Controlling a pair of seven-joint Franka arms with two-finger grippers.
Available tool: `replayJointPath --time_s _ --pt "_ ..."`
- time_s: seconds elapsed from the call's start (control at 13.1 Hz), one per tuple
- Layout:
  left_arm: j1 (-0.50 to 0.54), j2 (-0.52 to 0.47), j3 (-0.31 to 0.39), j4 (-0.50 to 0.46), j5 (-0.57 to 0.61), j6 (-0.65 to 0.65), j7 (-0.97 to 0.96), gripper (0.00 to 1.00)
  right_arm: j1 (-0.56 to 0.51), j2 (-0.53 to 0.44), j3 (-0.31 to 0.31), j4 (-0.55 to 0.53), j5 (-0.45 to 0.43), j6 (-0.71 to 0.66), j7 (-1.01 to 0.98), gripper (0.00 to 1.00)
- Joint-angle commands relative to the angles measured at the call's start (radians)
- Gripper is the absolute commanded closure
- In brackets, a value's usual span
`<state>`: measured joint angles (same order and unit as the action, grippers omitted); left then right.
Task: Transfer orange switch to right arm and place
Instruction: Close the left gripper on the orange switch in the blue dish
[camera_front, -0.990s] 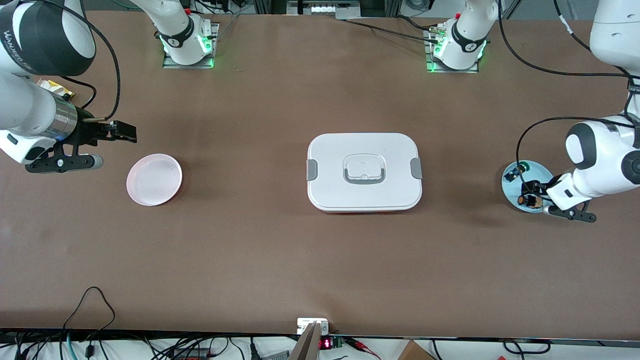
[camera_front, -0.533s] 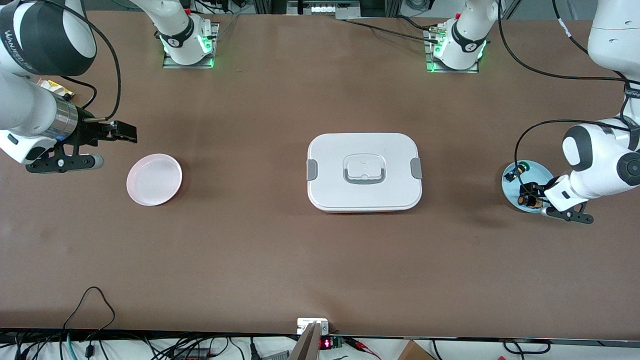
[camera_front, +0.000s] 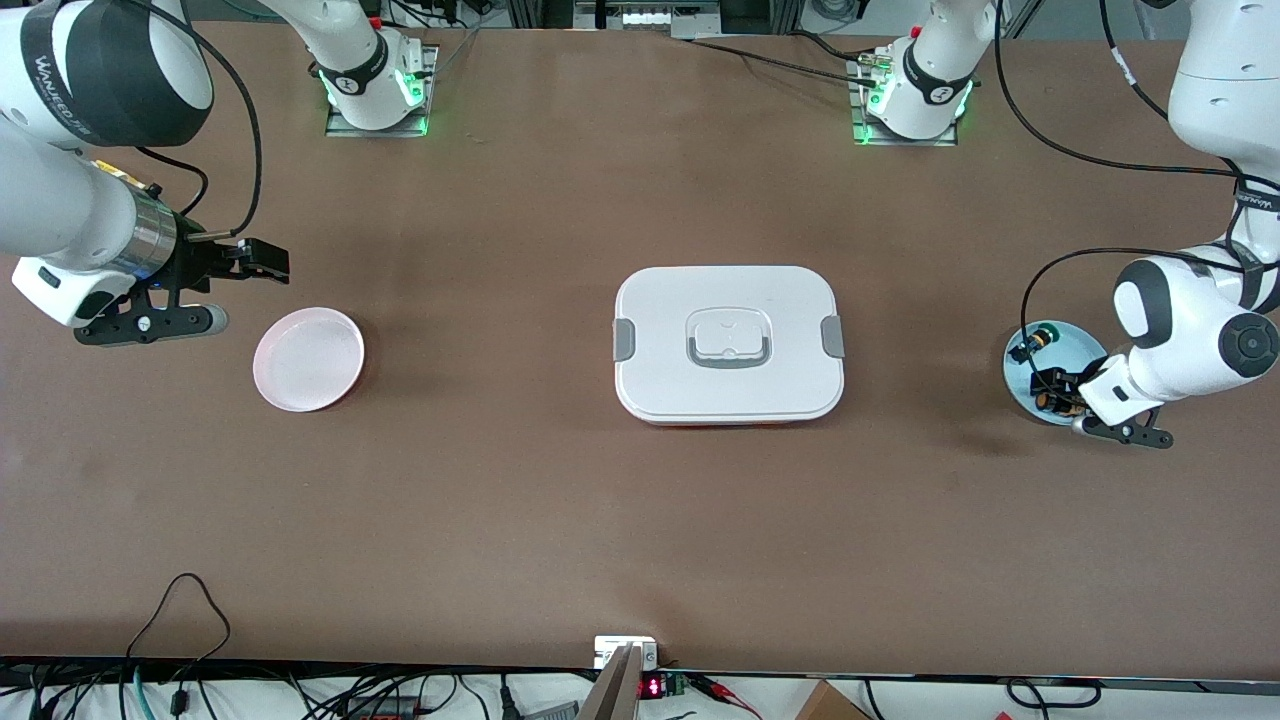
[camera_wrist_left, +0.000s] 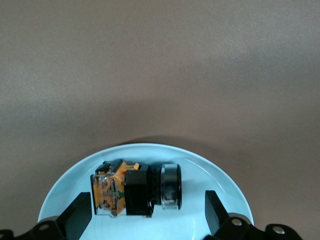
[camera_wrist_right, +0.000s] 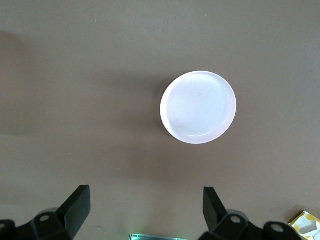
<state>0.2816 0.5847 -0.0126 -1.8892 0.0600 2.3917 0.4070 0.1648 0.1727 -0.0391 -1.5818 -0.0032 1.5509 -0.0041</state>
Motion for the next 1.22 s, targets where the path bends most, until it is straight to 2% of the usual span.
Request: replayJointPath --time_s 0.0,0.76,0.99,1.14 --pt "0.011 0.020 -0.012 0.007 -0.016 0.049 0.016 0.00 0.009 0.001 -0.001 0.016 -0.001 -0.003 0.012 0.00" --pt "0.011 0.021 -0.014 -0.005 -0.016 0.064 0.027 0.01 0.010 0.001 -0.001 0.016 0.009 -0.002 0.013 0.00" --pt "0.011 0.021 -0.014 -0.005 -0.014 0.064 0.067 0.35 0.006 0.002 -0.001 0.014 0.011 -0.005 0.013 0.00" --pt "0.011 0.021 -0.014 -0.005 -0.016 0.060 0.073 0.41 0.009 0.002 -0.001 0.014 0.011 -0.015 0.013 0.00"
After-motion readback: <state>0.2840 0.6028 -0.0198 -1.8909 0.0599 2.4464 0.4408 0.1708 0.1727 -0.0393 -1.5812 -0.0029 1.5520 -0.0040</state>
